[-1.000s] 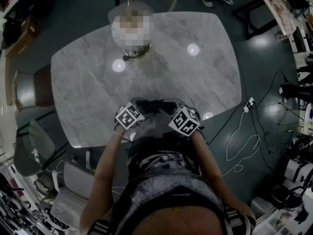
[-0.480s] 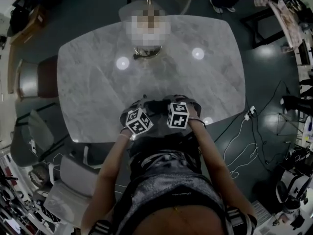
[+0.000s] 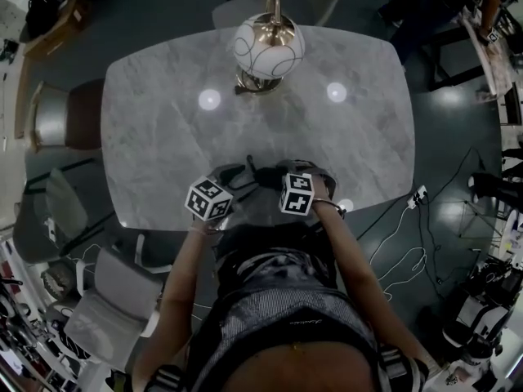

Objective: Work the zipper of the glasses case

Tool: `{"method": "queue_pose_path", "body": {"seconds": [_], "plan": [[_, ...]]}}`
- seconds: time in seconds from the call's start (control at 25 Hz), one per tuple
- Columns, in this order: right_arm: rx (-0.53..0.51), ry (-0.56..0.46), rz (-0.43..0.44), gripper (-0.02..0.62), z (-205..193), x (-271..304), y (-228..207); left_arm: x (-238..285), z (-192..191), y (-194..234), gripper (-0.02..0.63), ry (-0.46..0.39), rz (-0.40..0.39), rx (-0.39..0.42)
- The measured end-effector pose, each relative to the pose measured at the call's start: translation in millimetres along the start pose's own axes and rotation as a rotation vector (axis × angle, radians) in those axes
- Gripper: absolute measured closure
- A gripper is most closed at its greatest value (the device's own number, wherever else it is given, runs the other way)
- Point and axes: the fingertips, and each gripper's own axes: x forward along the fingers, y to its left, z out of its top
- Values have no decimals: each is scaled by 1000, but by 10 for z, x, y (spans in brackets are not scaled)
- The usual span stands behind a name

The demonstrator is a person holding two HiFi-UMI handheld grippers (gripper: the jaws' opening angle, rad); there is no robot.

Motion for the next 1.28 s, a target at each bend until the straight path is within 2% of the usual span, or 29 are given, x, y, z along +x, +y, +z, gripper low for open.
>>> {"method": "queue_pose_path", "body": {"seconds": [0.12, 0.2, 0.36, 0.48, 0.72, 0.84, 1.12, 1.28], "plan": [[-20, -27, -21, 278, 39, -48, 1, -88, -72, 21, 370, -3, -40, -69], [-54, -65, -45, 279, 83, -107, 6, -100, -80, -33, 395, -25, -110, -135], [-72, -187, -127, 279, 224, -326, -47, -142, 17, -102, 396, -146, -244, -305], [-72, -255, -177, 279, 288, -492, -95, -183, 71, -117, 397, -219, -303, -371], [-90, -320, -201, 279, 358, -646, -63, -223, 185, -237, 410, -303, -426, -442], [-107, -312, -201, 279, 351, -639, -49, -234, 223, -268, 428, -335, -473, -456], [-100, -284, -219, 279, 312, -603, -71, -289, 221, -288, 477, -334, -476, -463], [-124, -267, -222, 279, 305, -595, -59, -308, 280, -273, 488, -381, -491, -505]]}}
